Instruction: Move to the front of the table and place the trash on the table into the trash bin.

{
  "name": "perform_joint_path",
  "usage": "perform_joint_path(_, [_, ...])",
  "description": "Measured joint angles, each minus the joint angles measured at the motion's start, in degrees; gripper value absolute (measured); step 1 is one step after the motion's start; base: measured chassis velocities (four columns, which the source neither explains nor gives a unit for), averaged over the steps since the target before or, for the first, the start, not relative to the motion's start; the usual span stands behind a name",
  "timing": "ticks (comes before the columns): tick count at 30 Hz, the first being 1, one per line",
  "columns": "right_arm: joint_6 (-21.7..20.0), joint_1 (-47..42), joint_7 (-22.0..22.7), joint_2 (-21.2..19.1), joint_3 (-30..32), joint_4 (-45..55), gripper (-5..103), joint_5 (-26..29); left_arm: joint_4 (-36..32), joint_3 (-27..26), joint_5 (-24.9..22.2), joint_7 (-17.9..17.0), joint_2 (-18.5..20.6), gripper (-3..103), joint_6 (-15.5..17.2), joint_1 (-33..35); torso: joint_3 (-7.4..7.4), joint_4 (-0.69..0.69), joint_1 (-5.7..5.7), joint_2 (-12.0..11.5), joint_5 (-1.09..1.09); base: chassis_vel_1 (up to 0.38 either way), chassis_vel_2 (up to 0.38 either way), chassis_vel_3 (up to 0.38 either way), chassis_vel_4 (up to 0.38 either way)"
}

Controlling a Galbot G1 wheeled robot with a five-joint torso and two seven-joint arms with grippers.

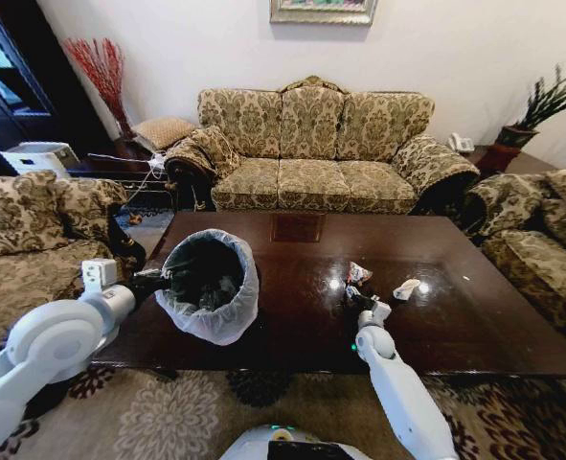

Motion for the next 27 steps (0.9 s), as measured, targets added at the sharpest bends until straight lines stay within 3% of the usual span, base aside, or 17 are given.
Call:
perform_joint_path(5, [0.0,2.3,0.0,0.5,-0.9,-2.1,102,-0.3,0.0,-0.3,0.1,0.2,-0.2,0,-0.1,0.3,0.0,0.0,0.0,0.0,0.0,0.0,0.0,0.0,0.0])
perform_joint_path(12, [0.1,4.6,0.0,0.5,-1.4,-3.9,99,-0.4,0.1,-0.3,0.6,0.3,-0.4,0,-0.1,0.5,0.0,0.0,0.0,0.0,-0.01,0.0,0.0,0.0,0.0])
perform_joint_path(13, [0.3,5.5,-0.2,0.5,-1.4,-4.9,93,-0.4,0.1,-0.3,0.6,0.4,-0.5,0,-0.2,0.5,0.0,0.0,0.0,0.0,-0.01,0.0,0.0,0.0,0.0])
perform_joint_path(16, [0.7,6.0,-0.6,0.4,-1.4,-5.9,89,-0.5,0.3,-0.3,0.7,0.4,-0.5,0,-0.2,0.5,0.0,0.0,0.0,0.0,0.0,0.0,0.0,0.0,0.0])
perform_joint_path(19, [0.9,6.4,-1.2,0.1,-1.5,-6.8,73,-0.5,0.4,-0.2,0.9,0.5,-0.5,0,-0.2,0.5,0.0,0.0,0.0,0.0,0.0,0.0,0.0,0.0,0.0])
perform_joint_path(22, [1.0,6.5,-1.4,0.0,-1.5,-7.0,68,-0.6,0.5,-0.1,0.9,0.6,-0.5,0,-0.3,0.5,0.0,0.0,0.0,0.0,-0.01,0.0,0.0,0.0,0.0])
perform_joint_path(27, [1.2,6.5,-1.6,-0.3,-1.5,-7.1,46,-0.6,0.6,0.0,1.1,0.6,-0.4,0,-0.3,0.5,0.0,0.0,0.0,0.0,-0.01,0.0,0.0,0.0,0.0])
